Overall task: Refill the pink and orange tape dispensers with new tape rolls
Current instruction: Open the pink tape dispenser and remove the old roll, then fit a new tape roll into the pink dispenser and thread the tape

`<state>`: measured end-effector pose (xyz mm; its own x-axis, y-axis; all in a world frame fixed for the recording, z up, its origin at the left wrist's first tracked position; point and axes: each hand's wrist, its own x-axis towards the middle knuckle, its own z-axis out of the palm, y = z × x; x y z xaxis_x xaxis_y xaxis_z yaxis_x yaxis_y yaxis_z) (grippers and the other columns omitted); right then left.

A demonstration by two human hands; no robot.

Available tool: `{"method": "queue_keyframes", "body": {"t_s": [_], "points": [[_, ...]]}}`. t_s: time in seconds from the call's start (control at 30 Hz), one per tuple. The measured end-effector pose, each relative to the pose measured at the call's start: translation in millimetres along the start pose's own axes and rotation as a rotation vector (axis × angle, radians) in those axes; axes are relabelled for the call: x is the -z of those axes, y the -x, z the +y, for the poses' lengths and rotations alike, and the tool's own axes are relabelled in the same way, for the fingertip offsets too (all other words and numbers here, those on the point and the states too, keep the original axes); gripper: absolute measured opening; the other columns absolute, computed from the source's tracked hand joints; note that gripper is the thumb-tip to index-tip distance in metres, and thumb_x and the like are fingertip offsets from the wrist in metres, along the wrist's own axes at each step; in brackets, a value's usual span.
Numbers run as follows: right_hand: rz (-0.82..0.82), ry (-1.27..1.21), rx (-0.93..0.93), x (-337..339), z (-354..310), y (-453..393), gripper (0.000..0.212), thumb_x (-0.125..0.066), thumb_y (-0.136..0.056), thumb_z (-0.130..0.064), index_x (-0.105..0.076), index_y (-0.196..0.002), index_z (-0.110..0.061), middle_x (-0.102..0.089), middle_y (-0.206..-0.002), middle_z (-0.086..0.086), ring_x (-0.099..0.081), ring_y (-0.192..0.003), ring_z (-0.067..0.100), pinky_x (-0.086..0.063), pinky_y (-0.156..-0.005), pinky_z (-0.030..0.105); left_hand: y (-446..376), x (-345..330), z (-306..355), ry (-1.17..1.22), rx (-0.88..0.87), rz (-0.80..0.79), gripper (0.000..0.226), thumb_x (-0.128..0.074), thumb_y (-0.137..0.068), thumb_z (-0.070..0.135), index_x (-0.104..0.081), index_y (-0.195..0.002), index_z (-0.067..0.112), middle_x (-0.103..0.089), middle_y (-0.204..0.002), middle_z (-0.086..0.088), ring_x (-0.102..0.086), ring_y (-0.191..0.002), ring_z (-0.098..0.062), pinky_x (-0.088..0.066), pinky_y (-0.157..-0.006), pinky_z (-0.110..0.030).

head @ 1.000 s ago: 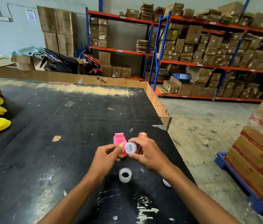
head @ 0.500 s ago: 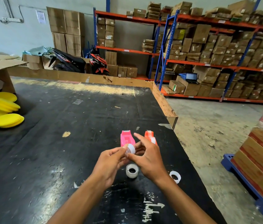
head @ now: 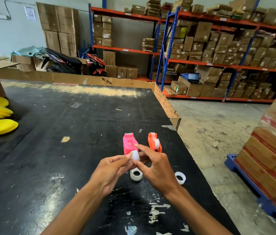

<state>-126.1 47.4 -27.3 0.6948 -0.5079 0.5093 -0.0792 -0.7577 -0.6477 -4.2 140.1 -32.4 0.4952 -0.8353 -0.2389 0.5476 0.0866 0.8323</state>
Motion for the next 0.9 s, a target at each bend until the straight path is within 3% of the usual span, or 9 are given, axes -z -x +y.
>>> {"method": "queue_keyframes", "body": {"t_s": [0.13, 0.2, 0.27, 0.33, 0.47, 0.6, 0.77, 0.9], "points": [[0.071, -0.128, -0.121, 12.1, -1.7, 6.3, 0.038, -0.075, -0.078, -0.008, -0.065, -0.112, -0.021, -0.071, -0.082, -0.015, -0.068, -0.079, -0.003, -0.051, -0.072, 0.008, 0.9, -1.7, -0.6, 0.033, 0.031, -0.015, 0.012, -0.06, -0.085, -0.006, -0.072, -0.087, -0.008, -0.076, -0.081, -0.021, -0.076, -0.067, -0.022, -0.061, -0.063, -0.018], [0.04, -0.081, -0.201, 18.4, 1.7, 8.4, 0.04, -0.075, -0.077, -0.01, -0.063, -0.113, -0.022, -0.065, -0.075, -0.017, -0.065, -0.074, -0.001, -0.051, -0.071, 0.011, 1.0, -2.0, -1.0, 0.028, 0.03, 0.008, 0.01, -0.061, -0.085, -0.006, -0.071, -0.086, -0.007, -0.076, -0.079, -0.019, -0.076, -0.065, -0.022, -0.062, -0.063, -0.02], [-0.123, 0.126, -0.256, 23.1, 11.3, 11.5, 0.039, -0.074, -0.077, -0.015, -0.063, -0.114, -0.021, -0.061, -0.072, -0.013, -0.063, -0.073, 0.005, -0.054, -0.075, 0.026, 0.9, 1.0, -0.6, -0.008, 0.009, 0.037, 0.009, -0.062, -0.086, -0.002, -0.07, -0.088, -0.003, -0.076, -0.075, -0.013, -0.076, -0.064, -0.018, -0.062, -0.062, -0.02], [-0.34, 0.353, -0.3, 25.9, 18.0, 15.9, 0.032, -0.071, -0.078, -0.019, -0.065, -0.11, -0.021, -0.066, -0.081, -0.007, -0.064, -0.083, 0.016, -0.054, -0.077, 0.036, 1.1, 6.4, -0.6, -0.071, -0.009, 0.059, 0.008, -0.063, -0.087, 0.002, -0.07, -0.089, 0.002, -0.077, -0.07, -0.006, -0.074, -0.063, -0.012, -0.06, -0.06, -0.018], [-0.534, 0.594, -0.309, 22.5, 25.0, 21.3, 0.029, -0.067, -0.082, -0.026, -0.065, -0.111, -0.024, -0.071, -0.105, 0.003, -0.064, -0.1, 0.024, -0.044, -0.069, 0.029, 3.0, 18.8, -4.7, -0.104, 0.003, 0.083, 0.008, -0.064, -0.087, 0.005, -0.071, -0.089, 0.007, -0.078, -0.071, -0.001, -0.073, -0.067, -0.01, -0.058, -0.06, -0.016], [-0.555, 0.605, -0.309, 21.0, 24.5, 14.2, 0.034, -0.066, -0.082, -0.042, -0.066, -0.111, -0.025, -0.07, -0.108, 0.002, -0.063, -0.102, 0.023, -0.043, -0.073, 0.03, 5.1, 26.9, -7.6, -0.096, 0.008, 0.091, 0.008, -0.065, -0.085, 0.005, -0.071, -0.091, 0.006, -0.079, -0.076, -0.003, -0.073, -0.068, -0.011, -0.057, -0.066, -0.018], [-0.399, 0.569, -0.26, 7.5, 17.3, -3.9, 0.039, -0.063, -0.082, -0.049, -0.065, -0.106, -0.018, -0.069, -0.094, 0.003, -0.063, -0.091, 0.024, -0.042, -0.067, 0.032, 7.3, 31.9, -5.3, -0.079, -0.046, 0.104, 0.006, -0.065, -0.084, 0.0, -0.07, -0.088, 0.002, -0.078, -0.078, -0.006, -0.074, -0.072, -0.016, -0.059, -0.068, -0.019], [-0.404, 0.663, -0.311, -20.3, 18.6, -11.3, 0.049, -0.061, -0.078, -0.058, -0.061, -0.099, -0.014, -0.068, -0.1, 0.008, -0.062, -0.097, 0.03, -0.042, -0.071, 0.037, 7.9, 34.2, -5.2, -0.105, -0.085, 0.126, 0.007, -0.068, -0.082, -0.002, -0.07, -0.088, 0.0, -0.077, -0.084, -0.01, -0.075, -0.072, -0.017, -0.061, -0.067, -0.018]]}}
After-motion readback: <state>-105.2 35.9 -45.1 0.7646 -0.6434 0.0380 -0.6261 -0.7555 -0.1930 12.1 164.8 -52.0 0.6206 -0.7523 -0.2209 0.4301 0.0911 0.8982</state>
